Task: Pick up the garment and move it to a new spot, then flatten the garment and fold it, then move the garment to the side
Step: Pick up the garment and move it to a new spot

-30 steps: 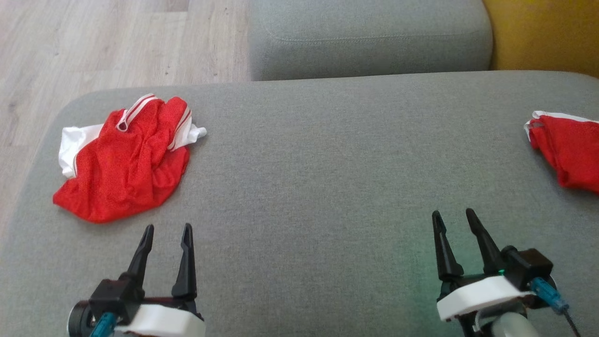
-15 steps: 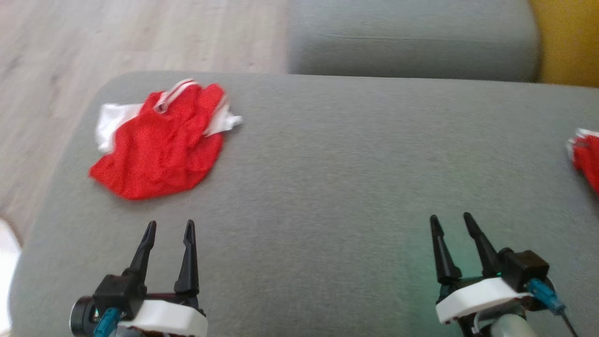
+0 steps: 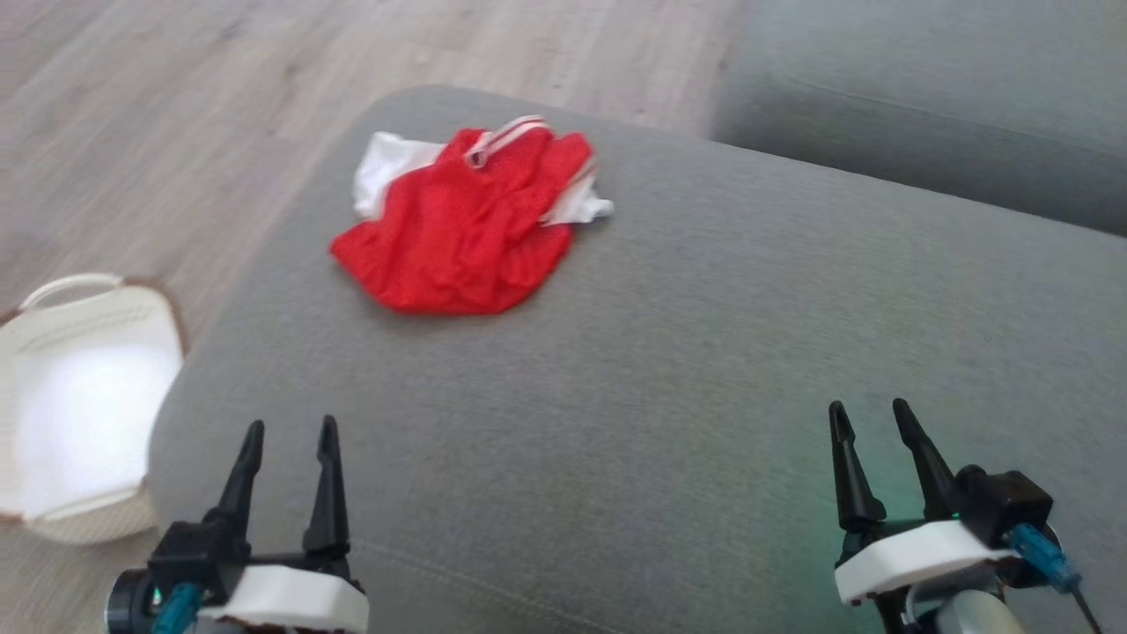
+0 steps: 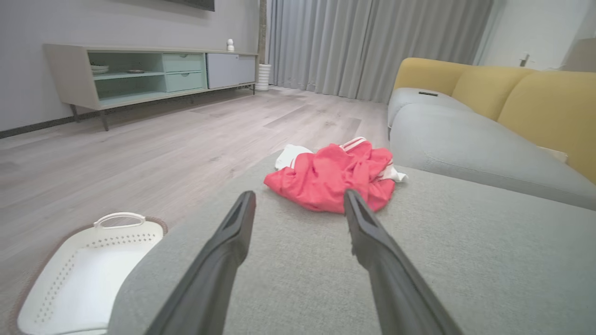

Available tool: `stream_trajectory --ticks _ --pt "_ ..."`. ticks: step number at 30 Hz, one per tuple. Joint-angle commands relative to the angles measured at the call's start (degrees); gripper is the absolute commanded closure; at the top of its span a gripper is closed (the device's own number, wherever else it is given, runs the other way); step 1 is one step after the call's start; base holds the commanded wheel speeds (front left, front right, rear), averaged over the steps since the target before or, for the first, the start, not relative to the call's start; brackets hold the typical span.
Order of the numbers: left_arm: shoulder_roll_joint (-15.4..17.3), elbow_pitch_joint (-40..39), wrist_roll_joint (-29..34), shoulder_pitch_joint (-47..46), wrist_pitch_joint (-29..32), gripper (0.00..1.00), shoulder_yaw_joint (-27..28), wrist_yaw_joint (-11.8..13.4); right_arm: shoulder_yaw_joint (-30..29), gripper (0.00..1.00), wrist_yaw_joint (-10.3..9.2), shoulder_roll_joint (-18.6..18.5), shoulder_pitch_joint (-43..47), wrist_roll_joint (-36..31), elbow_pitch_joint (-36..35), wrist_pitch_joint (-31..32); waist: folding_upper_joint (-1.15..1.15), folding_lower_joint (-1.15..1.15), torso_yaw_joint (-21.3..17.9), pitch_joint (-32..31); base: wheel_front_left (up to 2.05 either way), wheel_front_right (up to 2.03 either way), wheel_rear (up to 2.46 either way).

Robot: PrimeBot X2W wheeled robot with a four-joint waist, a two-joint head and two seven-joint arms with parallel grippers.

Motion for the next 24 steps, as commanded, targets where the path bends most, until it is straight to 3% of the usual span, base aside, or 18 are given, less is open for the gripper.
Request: stream_trajectory --ticks 1,6,11,18,24 --pt "0.06 -2.34 0.45 -1.68 -0.31 0.0 2.55 0.35 0.88 0.0 0.37 -0.29 -1.02 -0.14 -1.39 -0.62 0.0 0.0 2.64 0.45 0.0 0.0 0.0" --pt "0.12 -2.75 1.49 -2.88 -0.31 0.0 4.35 -0.59 0.73 0.0 0.37 -0.39 -0.88 0.26 -0.94 -0.62 0.0 0.0 3.95 1.76 0.0 0.0 0.0" --pt "1.92 -3.67 3.02 -9.85 -0.31 0.0 6.72 -3.32 1.16 0.0 0.37 -2.08 -2.31 -0.5 -0.83 -0.62 0.0 0.0 3.75 5.37 0.0 0.0 0.0" --pt "6.54 2.13 3.25 -29.05 -0.31 0.0 5.99 -7.31 2.14 0.0 0.37 -5.95 -5.83 -2.08 -1.46 -0.62 0.0 0.0 1.61 12.27 0.0 0.0 0.0" --pt "8.57 12.71 -0.33 -49.69 -0.26 0.0 2.61 -8.61 2.49 0.0 0.37 -10.2 -10.6 -3.68 -4.39 -0.62 0.0 0.0 -1.25 19.91 0.0 0.0 0.0"
